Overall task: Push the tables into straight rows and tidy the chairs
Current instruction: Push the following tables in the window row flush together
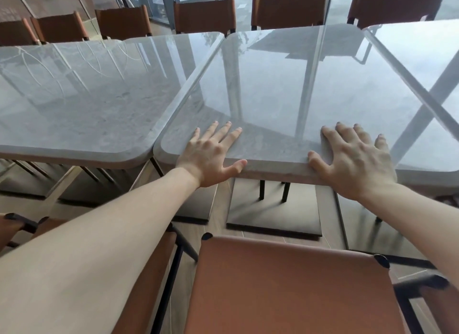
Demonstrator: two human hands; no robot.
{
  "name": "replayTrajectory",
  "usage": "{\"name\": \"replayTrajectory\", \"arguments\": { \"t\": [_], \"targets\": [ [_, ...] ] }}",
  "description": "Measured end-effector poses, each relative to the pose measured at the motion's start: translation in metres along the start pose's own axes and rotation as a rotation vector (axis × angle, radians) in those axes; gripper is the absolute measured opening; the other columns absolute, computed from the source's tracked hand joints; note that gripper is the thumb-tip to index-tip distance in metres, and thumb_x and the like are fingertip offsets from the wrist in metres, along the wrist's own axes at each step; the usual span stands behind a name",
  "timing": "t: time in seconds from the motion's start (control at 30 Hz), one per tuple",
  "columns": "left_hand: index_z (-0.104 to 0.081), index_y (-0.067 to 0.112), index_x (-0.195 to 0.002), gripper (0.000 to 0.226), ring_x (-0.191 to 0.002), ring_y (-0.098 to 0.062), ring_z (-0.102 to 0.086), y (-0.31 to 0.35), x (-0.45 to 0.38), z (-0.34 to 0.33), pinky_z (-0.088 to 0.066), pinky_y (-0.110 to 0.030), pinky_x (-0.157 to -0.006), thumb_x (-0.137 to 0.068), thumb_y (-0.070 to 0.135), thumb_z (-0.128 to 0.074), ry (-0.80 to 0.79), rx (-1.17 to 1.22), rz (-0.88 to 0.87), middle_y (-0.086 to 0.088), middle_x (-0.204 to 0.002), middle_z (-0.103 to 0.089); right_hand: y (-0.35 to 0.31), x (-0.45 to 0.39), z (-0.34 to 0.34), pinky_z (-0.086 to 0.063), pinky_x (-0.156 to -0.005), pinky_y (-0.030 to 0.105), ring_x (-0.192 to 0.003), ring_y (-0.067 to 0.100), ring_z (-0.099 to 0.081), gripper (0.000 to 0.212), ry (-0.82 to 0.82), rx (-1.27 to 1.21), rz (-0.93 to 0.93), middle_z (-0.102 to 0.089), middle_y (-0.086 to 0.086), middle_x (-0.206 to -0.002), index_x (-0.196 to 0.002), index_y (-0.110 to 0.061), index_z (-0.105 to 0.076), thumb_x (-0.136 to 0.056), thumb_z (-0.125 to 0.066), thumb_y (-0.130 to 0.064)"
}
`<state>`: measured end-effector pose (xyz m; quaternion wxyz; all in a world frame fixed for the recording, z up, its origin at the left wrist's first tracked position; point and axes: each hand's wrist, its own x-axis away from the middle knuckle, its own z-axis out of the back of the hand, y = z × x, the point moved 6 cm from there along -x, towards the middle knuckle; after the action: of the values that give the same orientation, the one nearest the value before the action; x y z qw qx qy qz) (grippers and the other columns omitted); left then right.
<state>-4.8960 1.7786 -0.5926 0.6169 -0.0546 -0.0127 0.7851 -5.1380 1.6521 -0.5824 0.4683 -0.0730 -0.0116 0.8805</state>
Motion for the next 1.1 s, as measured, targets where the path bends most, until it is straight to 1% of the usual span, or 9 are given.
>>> {"name": "replayTrajectory", "arguments": {
  "t": [0.2,0.3,0.4,0.47,0.5,0.67,0.73,0.83,1.1],
  "targets": [
    [-0.029,0.032,-0.156,0.085,-0.156,-0.025,-0.014,0.004,0.004,0.007,-0.009,-0.058,-0.124,-0.083,0.074,-0.014,-0.002,0.177,0.091,0.001,-0.167,-0.024,0.007,0.007,0.0,0.001,-0.124,0.054,-0.156,0.025,0.002,0.08,-0.167,-0.098,-0.014,-0.005,0.0,-0.169,-0.16,-0.03,-0.012,-0.092,-0.018,-0.072],
    [-0.042,0.022,-0.143,0.066,-0.149,-0.032,-0.028,0.018,-0.008,0.016,-0.022,-0.061,-0.118,-0.096,0.065,-0.027,-0.068,0.221,0.24,-0.007,-0.156,-0.037,0.01,0.026,0.011,0.0,-0.126,0.046,-0.156,0.02,0.002,0.074,-0.244,-0.166,-0.014,-0.002,-0.001,-0.169,-0.161,-0.028,-0.01,-0.099,-0.032,-0.06],
    [-0.051,0.013,-0.131,0.061,-0.13,-0.036,-0.044,0.056,-0.01,0.043,-0.04,-0.051,-0.1,-0.099,0.061,-0.033,-0.183,0.274,0.404,-0.014,-0.14,-0.047,0.011,0.054,0.039,-0.02,-0.123,0.041,-0.152,0.023,-0.02,0.071,-0.391,-0.242,-0.014,-0.02,0.004,-0.166,-0.157,-0.022,-0.027,-0.094,-0.054,-0.041],
    [-0.057,0.016,-0.119,0.049,-0.118,-0.031,-0.052,0.096,-0.001,0.067,-0.039,-0.044,-0.089,-0.101,0.056,-0.035,-0.204,0.395,0.361,-0.009,-0.13,-0.054,0.022,0.082,0.065,-0.041,-0.107,0.036,-0.131,0.022,-0.048,0.06,-0.489,-0.368,-0.072,-0.044,0.005,-0.152,-0.15,-0.02,-0.041,-0.093,-0.055,-0.032],
    [-0.057,0.018,-0.116,0.042,-0.113,-0.028,-0.055,0.119,0.005,0.082,-0.041,-0.041,-0.088,-0.102,0.052,-0.037,-0.198,0.469,0.3,-0.006,-0.128,-0.055,0.031,0.098,0.081,-0.046,-0.099,0.033,-0.119,0.02,-0.055,0.057,-0.503,-0.439,-0.109,-0.051,0.004,-0.143,-0.148,-0.021,-0.044,-0.093,-0.055,-0.03],
    [-0.06,0.027,-0.111,0.021,-0.115,-0.016,-0.058,0.23,0.036,0.172,-0.049,-0.038,-0.092,-0.101,0.04,-0.048,-0.081,0.939,0.042,0.004,-0.123,-0.061,0.104,0.172,0.187,-0.043,-0.091,0.024,-0.12,0.013,-0.056,0.046,-0.269,-0.671,-0.32,-0.059,-0.003,-0.137,-0.141,-0.025,-0.053,-0.096,-0.058,-0.021],
    [-0.061,0.027,-0.11,0.013,-0.117,-0.012,-0.059,0.268,0.051,0.215,-0.049,-0.031,-0.093,-0.102,0.033,-0.053,-0.011,1.083,-0.02,0.004,-0.12,-0.065,0.131,0.198,0.236,-0.041,-0.09,0.021,-0.117,0.008,-0.058,0.043,-0.146,-0.747,-0.362,-0.061,-0.007,-0.135,-0.139,-0.025,-0.055,-0.096,-0.059,-0.02],
    [-0.064,0.023,-0.11,0.012,-0.113,-0.002,-0.061,0.322,0.078,0.284,-0.045,-0.008,-0.083,-0.101,0.022,-0.057,0.071,1.21,-0.108,0.007,-0.117,-0.067,0.163,0.242,0.303,-0.043,-0.091,0.022,-0.115,0.004,-0.06,0.04,0.011,-0.85,-0.398,-0.061,-0.015,-0.131,-0.136,-0.027,-0.057,-0.097,-0.06,-0.021],
    [-0.067,0.02,-0.105,0.011,-0.105,0.006,-0.063,0.477,0.165,0.436,-0.044,-0.003,-0.081,-0.1,0.016,-0.058,0.155,1.332,-0.341,0.01,-0.118,-0.066,0.24,0.39,0.451,-0.051,-0.102,0.031,-0.111,-0.002,-0.064,0.035,0.263,-1.019,-0.386,-0.068,-0.016,-0.123,-0.129,-0.032,-0.062,-0.096,-0.064,-0.019]
  ]
}}
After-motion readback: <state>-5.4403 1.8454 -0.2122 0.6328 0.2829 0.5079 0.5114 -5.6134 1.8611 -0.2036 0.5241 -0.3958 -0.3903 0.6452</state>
